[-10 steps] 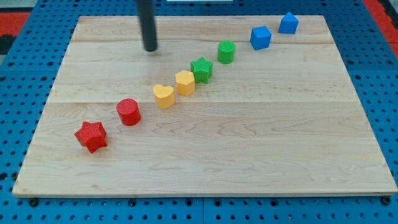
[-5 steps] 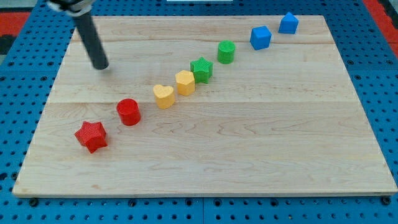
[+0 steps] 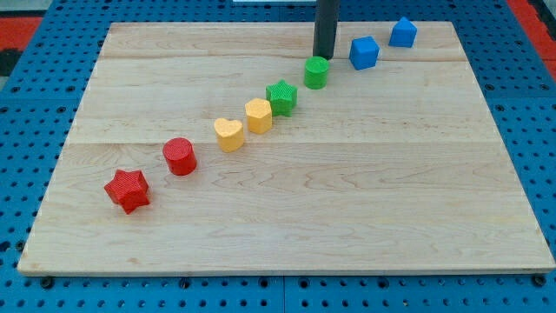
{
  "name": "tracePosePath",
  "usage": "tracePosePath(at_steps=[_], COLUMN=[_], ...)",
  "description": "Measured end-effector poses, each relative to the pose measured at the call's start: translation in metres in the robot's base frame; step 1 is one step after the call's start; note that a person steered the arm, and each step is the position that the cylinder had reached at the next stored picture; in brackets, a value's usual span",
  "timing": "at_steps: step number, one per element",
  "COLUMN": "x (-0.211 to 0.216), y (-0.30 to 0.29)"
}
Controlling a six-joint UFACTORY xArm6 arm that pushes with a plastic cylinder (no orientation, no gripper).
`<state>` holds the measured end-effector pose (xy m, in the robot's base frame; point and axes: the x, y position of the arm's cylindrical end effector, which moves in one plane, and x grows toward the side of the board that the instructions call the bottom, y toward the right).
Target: Move the green circle towards the bottom center
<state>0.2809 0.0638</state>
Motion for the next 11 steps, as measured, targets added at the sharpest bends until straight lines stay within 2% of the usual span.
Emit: tracePosePath(at_steps=[2, 3, 5, 6, 7, 8, 9, 11], x=[-0.010, -0.002, 0.030, 0.064, 0.083, 0.028, 0.007, 0.044], y=[-0.049, -0.054, 0.024, 0.050, 0.048, 0.078, 0.067, 0.039])
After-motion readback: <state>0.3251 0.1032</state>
